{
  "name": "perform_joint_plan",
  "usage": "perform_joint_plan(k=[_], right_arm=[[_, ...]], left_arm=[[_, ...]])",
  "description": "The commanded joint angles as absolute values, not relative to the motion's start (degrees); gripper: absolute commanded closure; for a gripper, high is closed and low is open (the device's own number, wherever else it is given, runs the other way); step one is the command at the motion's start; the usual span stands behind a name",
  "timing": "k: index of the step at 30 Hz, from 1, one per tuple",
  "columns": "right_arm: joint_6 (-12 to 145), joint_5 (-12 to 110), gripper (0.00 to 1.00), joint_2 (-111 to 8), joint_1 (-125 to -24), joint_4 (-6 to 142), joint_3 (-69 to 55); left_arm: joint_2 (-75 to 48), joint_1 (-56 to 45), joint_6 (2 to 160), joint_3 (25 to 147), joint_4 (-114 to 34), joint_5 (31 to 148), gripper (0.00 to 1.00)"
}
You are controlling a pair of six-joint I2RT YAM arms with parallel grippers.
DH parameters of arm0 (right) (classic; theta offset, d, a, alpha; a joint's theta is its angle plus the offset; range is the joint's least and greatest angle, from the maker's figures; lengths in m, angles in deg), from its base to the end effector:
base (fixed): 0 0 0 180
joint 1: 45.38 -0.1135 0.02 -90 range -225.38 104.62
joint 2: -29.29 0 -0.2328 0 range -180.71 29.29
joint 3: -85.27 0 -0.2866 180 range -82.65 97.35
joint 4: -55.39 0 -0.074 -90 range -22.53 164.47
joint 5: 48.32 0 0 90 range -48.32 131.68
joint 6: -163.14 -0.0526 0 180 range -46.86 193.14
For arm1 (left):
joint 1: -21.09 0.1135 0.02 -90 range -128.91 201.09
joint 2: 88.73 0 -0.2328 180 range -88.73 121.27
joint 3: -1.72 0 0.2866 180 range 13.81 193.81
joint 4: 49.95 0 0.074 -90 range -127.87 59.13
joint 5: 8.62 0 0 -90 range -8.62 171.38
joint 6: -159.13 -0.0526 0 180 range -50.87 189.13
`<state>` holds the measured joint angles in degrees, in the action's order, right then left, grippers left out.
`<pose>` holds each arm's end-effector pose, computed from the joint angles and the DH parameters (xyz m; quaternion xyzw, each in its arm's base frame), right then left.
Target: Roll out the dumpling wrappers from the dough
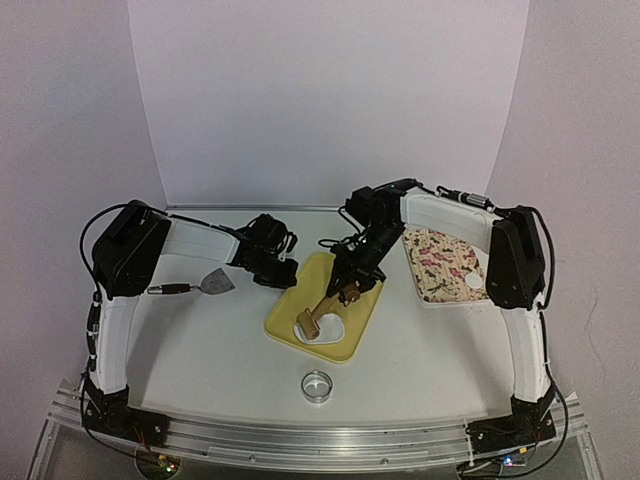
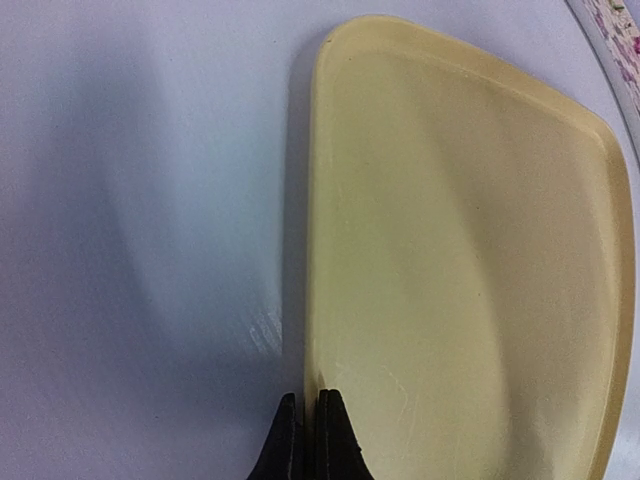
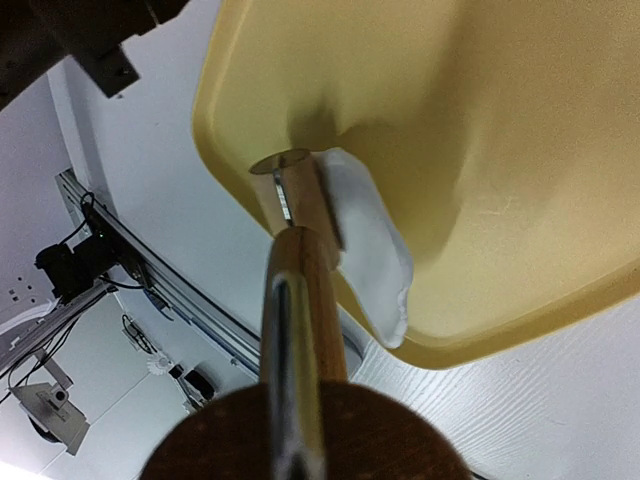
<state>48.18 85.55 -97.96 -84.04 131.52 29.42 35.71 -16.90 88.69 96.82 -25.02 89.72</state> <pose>0.3427 0.3208 0.1734 0.1450 -0.9127 -0.3619 0.1221 0.3697 -0.2984 0.0627 0.1740 0.9334 -0.2079 0.2349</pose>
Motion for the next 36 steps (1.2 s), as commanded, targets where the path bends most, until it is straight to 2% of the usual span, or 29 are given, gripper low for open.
perform_joint_plan(k=[1, 11, 36], right_arm=[[46.79, 81.97, 1.00, -98.28, -84.14, 131.30, 27.78], [50.19, 60.40, 1.00, -99.05, -83.41, 140.73, 21.54], [54.39, 60.49, 1.00, -96.69, -72.88, 136.07, 9.81]], left_arm=[[38.51, -17.23, 89.74, 92.98, -17.92, 87.44, 1.00], [38.09, -17.03, 90.38, 90.59, -18.52, 86.68, 1.00], [37.12, -14.34, 89.88, 86.85, -19.02, 85.32, 1.00]])
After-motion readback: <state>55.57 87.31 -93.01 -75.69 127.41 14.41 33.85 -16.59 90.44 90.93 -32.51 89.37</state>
